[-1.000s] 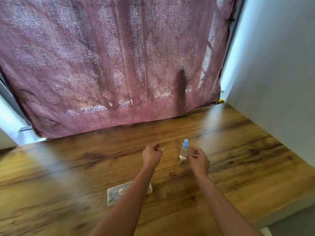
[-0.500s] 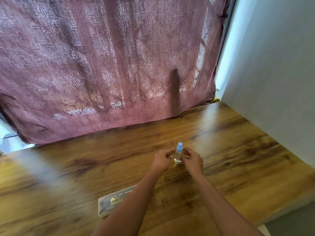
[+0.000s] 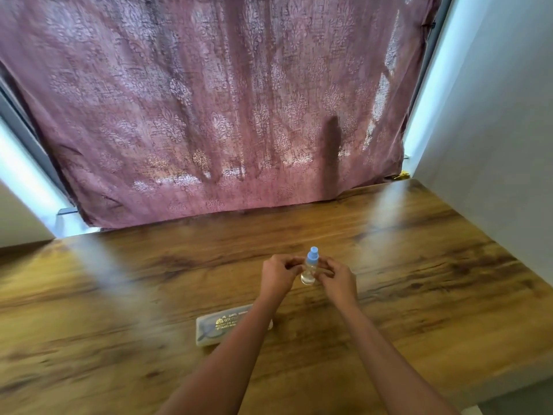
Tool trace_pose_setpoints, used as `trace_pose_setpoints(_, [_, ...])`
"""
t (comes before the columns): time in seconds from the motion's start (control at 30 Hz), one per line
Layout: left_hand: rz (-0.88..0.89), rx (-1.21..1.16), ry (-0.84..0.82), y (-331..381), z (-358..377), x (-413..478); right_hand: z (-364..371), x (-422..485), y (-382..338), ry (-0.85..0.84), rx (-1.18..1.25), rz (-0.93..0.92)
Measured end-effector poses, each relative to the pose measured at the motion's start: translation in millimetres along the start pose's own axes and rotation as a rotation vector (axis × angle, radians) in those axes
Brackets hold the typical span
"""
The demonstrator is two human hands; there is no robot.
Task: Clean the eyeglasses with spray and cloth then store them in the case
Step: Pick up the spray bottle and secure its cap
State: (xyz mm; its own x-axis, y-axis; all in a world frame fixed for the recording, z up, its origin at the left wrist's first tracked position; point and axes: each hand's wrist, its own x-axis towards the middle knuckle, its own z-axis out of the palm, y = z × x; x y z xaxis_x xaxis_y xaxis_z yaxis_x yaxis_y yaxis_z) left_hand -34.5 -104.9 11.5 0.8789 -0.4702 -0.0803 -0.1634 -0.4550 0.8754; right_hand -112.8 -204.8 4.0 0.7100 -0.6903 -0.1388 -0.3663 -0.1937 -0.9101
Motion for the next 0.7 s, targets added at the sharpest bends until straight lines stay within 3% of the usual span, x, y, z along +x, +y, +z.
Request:
trace_pose_setpoints(0.23, [-0.016, 0.105, 0.089, -13, -20, -28, 17, -24, -3, -0.084, -0.023, -0.031])
trace_pose_setpoints(0.7, [-0.048, 0.2, 0.101, -28, -28, -56, 28, -48, 2, -0.154, -0.146, -0.024])
